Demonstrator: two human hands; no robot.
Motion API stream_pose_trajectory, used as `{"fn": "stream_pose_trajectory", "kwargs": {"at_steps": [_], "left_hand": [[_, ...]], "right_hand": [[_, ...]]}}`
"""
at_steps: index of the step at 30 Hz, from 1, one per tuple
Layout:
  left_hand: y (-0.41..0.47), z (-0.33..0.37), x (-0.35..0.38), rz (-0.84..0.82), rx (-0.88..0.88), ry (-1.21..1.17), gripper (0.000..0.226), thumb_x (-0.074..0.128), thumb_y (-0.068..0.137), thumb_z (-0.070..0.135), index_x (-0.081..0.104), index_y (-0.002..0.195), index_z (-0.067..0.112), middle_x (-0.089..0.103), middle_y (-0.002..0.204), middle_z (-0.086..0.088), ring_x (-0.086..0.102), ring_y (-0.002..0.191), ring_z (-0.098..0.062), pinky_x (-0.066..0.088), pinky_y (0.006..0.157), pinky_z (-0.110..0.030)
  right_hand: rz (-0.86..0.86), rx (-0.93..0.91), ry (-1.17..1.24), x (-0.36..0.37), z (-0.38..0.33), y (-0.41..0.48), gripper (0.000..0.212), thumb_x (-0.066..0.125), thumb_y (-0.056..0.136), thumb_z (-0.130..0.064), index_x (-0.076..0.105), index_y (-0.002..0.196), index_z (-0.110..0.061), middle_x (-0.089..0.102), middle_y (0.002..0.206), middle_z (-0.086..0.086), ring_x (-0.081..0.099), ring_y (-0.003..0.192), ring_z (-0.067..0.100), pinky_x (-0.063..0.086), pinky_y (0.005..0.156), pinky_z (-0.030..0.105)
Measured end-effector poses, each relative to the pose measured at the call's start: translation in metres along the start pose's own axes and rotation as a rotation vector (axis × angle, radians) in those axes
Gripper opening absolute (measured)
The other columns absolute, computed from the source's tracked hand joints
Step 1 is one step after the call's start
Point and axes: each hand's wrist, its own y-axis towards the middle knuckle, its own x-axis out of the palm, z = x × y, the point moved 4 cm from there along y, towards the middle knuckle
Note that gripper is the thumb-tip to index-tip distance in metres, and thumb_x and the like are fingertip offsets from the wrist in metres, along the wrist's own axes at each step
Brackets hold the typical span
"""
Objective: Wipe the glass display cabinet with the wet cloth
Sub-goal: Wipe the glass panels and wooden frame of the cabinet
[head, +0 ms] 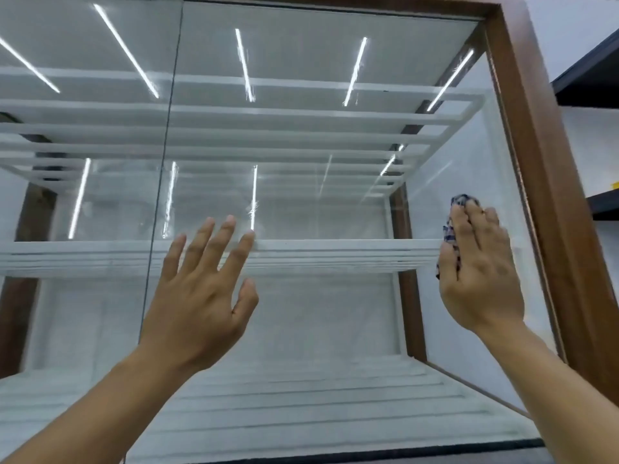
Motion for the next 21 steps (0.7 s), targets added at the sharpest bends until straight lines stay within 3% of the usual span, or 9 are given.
{"fn": "stream_pose_trajectory", "kwargs": {"at_steps": [3, 7, 14, 18, 21], "left_hand": [[-0.016, -0.03, -0.005, 0.006, 0.011, 0.045, 0.063, 0.03, 0.098, 0.042, 0.034, 0.157, 0.019, 0.021, 0.169, -0.008, 0.012, 0.159, -0.027, 0.009, 0.128, -0.052], [-0.034, -0.06, -0.009, 0.027, -0.004, 0.029, 0.066, 0.028, 0.099, 0.037, 0.023, 0.161, 0.016, 0.01, 0.172, -0.008, 0.004, 0.16, -0.025, 0.005, 0.129, -0.047], [-0.047, -0.074, -0.017, 0.063, -0.035, -0.214, 0.068, 0.027, 0.096, 0.026, 0.015, 0.162, 0.013, 0.01, 0.172, -0.005, 0.007, 0.159, -0.016, 0.008, 0.129, -0.039], [-0.053, -0.069, -0.017, 0.045, -0.09, -0.188, 0.068, 0.025, 0.096, 0.03, 0.018, 0.162, 0.012, 0.01, 0.172, -0.005, 0.005, 0.159, -0.015, 0.004, 0.129, -0.037], [-0.062, -0.053, -0.009, 0.022, -0.071, -0.09, 0.068, 0.026, 0.096, 0.033, 0.02, 0.161, 0.015, 0.01, 0.172, -0.006, 0.003, 0.16, -0.023, 0.004, 0.129, -0.048]], "right_hand": [[0.004, -0.056, 0.002, 0.02, -0.064, 0.004, 0.065, 0.021, 0.101, -0.04, 0.021, 0.163, -0.018, 0.016, 0.172, 0.005, 0.006, 0.16, 0.027, 0.002, 0.131, 0.043], [0.026, -0.155, 0.008, 0.047, -0.153, 0.011, 0.064, 0.025, 0.101, -0.036, 0.024, 0.162, -0.016, 0.019, 0.171, 0.008, 0.009, 0.16, 0.029, 0.002, 0.131, 0.045], [-0.035, -0.363, 0.087, 0.095, -0.287, -0.041, 0.065, 0.027, 0.101, -0.036, 0.025, 0.162, -0.013, 0.019, 0.171, 0.01, 0.008, 0.16, 0.031, -0.001, 0.129, 0.049], [-0.108, -0.48, 0.05, 0.109, -0.311, -0.09, 0.063, 0.021, 0.106, -0.039, 0.015, 0.164, -0.014, 0.01, 0.173, 0.006, -0.003, 0.161, 0.028, 0.001, 0.129, 0.05], [-0.093, -0.463, 0.041, 0.102, -0.284, -0.101, 0.062, 0.027, 0.107, -0.039, 0.017, 0.164, -0.017, 0.012, 0.173, 0.003, -0.002, 0.161, 0.024, 0.004, 0.13, 0.049]]}}
